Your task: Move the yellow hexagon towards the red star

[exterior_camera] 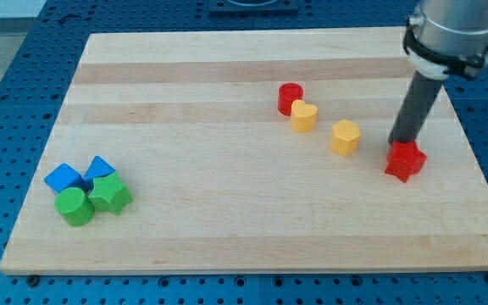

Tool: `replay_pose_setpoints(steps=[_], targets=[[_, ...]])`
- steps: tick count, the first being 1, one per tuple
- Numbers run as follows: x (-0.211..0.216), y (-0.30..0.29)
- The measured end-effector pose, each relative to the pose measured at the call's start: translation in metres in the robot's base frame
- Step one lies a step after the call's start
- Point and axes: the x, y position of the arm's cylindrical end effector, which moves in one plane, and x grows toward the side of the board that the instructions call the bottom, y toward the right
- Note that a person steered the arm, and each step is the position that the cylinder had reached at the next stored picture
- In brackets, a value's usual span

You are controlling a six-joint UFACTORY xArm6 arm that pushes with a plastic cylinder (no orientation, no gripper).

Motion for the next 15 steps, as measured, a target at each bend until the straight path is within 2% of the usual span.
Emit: replay_pose_setpoints(steps=[1, 2, 3, 4, 5, 6, 8, 9, 10, 11, 12, 14, 15], targets=[[0.046, -0.014], [0.056, -0.012], [0.007, -0.005], [-0.023, -0.004], [-0.033, -0.009], [-0.038, -0.028], [-0.015, -0.102], [-0.017, -0.117], [-0.032, -0.167], [-0.020, -0.208], [0.005, -0.201], [-0.027, -0.158], [-0.013, -0.124]])
